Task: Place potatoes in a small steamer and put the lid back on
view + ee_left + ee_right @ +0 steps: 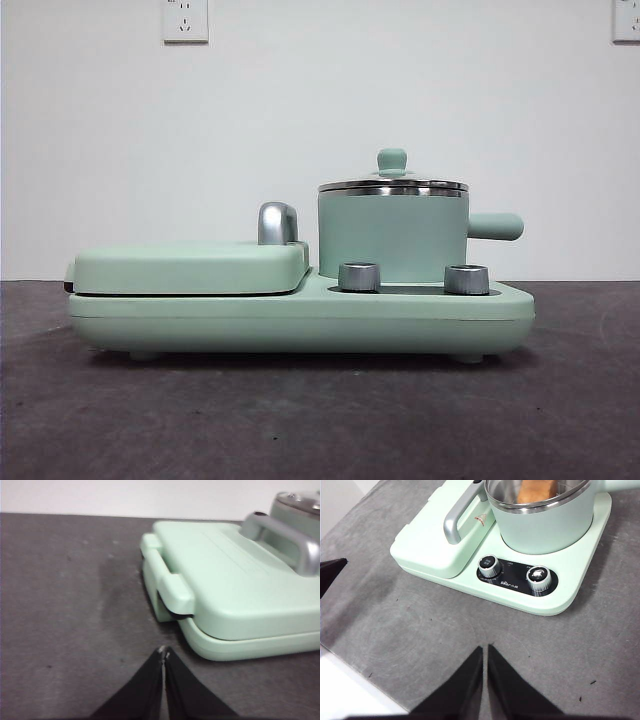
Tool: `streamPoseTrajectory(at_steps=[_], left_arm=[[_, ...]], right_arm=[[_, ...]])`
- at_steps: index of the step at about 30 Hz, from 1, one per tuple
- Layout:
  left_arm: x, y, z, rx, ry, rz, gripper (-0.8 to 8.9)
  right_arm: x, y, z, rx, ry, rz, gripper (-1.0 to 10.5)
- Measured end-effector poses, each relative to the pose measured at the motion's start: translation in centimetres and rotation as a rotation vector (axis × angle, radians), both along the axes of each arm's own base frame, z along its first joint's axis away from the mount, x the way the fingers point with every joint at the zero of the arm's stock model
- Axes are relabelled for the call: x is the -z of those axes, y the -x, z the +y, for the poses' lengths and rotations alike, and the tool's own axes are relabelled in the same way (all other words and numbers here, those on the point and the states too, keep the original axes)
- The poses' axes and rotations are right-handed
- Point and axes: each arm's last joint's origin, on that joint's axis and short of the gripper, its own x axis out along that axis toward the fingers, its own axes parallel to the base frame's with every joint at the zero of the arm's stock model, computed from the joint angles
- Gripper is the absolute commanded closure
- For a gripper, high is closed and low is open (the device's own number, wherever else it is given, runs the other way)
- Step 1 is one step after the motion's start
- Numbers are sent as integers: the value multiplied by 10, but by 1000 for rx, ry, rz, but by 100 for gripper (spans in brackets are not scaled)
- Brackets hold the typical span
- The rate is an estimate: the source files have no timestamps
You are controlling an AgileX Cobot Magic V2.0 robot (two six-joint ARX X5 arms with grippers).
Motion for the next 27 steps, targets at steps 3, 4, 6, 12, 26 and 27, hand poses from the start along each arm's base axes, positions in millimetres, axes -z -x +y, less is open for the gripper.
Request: streamPoseTrajectory(at_steps=[3, 4, 6, 12, 26, 27], left_arm=[[-1, 1, 2, -26, -1, -16, 806], [-1, 1, 2, -33, -1, -17, 806], [-2, 1, 3, -45, 1, -22, 806], [-2, 1, 7, -91, 3, -34, 806], [-3, 0, 12, -152, 1, -34, 806], [-2, 0, 12, -152, 1, -34, 806]], right_arm=[[0, 0, 0, 0, 0, 0, 935], [0, 0, 0, 0, 0, 0, 935], [0, 0, 0, 0, 0, 0, 935], [0, 0, 0, 0, 0, 0, 935], [0, 0, 0, 0, 0, 0, 935], [0, 0, 0, 0, 0, 0, 935]])
